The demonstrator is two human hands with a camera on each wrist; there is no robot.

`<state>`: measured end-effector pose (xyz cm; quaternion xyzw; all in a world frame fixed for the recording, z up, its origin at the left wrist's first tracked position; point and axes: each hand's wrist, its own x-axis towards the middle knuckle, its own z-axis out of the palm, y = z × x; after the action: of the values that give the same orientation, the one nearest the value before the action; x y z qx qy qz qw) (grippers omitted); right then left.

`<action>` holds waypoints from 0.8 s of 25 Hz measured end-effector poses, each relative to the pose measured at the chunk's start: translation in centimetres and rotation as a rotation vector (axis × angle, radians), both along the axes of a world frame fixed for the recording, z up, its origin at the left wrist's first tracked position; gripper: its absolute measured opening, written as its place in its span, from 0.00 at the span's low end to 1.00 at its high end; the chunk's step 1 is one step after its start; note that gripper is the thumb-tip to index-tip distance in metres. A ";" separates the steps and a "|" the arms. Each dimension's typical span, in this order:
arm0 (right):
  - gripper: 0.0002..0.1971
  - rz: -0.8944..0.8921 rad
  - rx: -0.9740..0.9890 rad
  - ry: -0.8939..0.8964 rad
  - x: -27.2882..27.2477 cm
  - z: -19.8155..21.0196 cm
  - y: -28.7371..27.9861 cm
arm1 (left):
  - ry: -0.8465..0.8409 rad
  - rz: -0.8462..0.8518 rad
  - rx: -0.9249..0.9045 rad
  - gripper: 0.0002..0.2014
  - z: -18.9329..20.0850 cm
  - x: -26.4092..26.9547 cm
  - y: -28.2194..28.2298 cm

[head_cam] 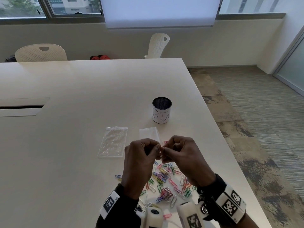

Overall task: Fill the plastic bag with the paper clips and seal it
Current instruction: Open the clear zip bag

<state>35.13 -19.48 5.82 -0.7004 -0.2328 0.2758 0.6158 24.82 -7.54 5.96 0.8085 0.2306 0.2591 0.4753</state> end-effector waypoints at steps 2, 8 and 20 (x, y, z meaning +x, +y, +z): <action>0.07 -0.031 0.005 0.041 0.0 -0.2 -0.1 | 0.008 0.005 -0.026 0.03 0.1 -0.1 0.1; 0.02 0.016 -0.182 -0.238 0.1 0.5 -0.3 | 0.054 -0.034 0.005 0.03 0.8 -0.5 0.0; 0.06 -0.018 -0.164 -0.475 -0.4 1.7 0.2 | -0.007 0.047 0.165 0.05 0.9 -0.5 -0.2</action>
<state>34.71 -19.25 7.48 -0.7952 -0.3417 0.1160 0.4872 24.33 -7.70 6.84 0.8384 0.2257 0.2914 0.4015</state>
